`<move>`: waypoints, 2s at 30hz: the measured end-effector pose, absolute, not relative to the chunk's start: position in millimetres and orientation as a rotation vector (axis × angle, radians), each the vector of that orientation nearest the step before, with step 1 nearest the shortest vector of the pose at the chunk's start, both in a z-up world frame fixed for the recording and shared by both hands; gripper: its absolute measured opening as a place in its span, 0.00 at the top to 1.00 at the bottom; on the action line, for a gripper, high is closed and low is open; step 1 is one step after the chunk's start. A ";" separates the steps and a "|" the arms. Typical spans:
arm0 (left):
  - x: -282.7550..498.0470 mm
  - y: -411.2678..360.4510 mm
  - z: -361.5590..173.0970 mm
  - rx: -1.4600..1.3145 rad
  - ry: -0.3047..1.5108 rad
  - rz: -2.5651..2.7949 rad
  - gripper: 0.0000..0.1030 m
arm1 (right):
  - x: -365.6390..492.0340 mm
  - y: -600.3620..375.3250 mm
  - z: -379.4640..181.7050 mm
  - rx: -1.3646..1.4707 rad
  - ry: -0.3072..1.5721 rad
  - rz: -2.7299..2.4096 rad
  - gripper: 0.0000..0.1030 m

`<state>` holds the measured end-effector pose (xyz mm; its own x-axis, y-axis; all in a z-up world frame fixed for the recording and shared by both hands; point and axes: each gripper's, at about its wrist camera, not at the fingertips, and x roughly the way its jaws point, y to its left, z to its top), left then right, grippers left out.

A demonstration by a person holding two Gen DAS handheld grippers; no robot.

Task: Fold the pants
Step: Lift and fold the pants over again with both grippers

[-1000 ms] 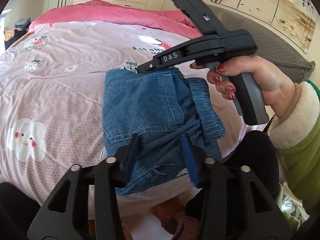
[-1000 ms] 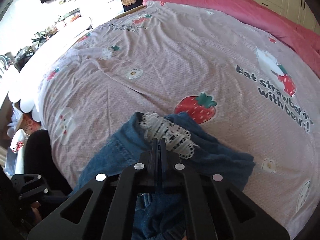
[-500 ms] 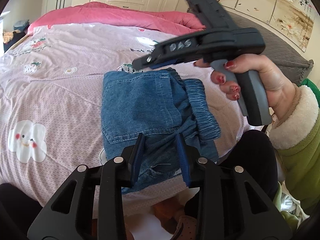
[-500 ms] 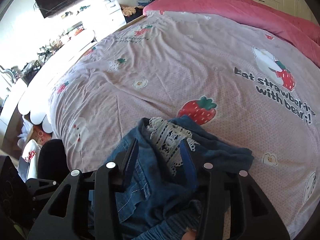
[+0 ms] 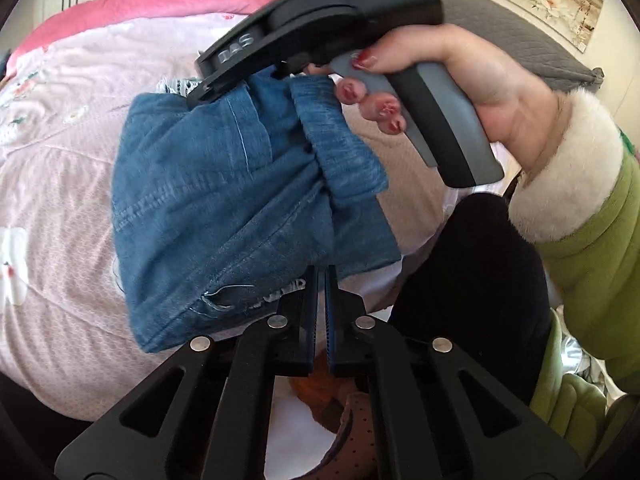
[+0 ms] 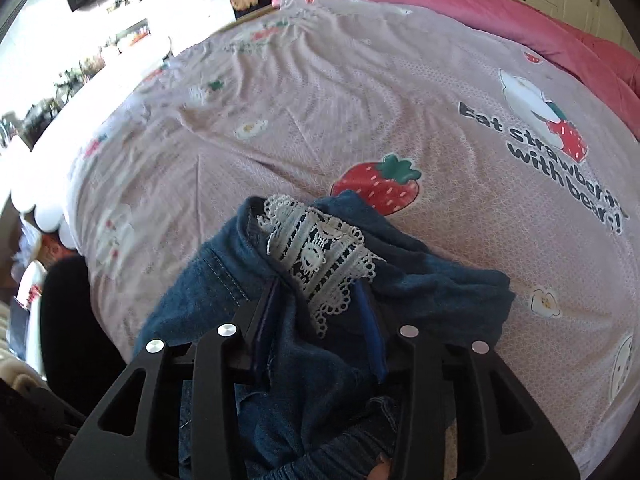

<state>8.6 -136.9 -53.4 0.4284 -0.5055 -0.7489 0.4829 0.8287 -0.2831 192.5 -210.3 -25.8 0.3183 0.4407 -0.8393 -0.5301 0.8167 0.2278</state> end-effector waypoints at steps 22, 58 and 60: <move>105.4 -56.1 -56.7 -0.157 0.978 -0.363 0.20 | 124.4 -300.3 -31.6 0.203 1.038 0.588 0.07; 145.6 -72.1 -6.2 -0.179 0.800 -0.396 0.81 | 173.2 -265.3 13.0 0.187 0.793 0.675 0.61; 153.4 -69.5 -4.2 -0.163 0.784 -0.375 0.81 | 184.5 -261.5 16.3 0.187 0.787 0.679 0.61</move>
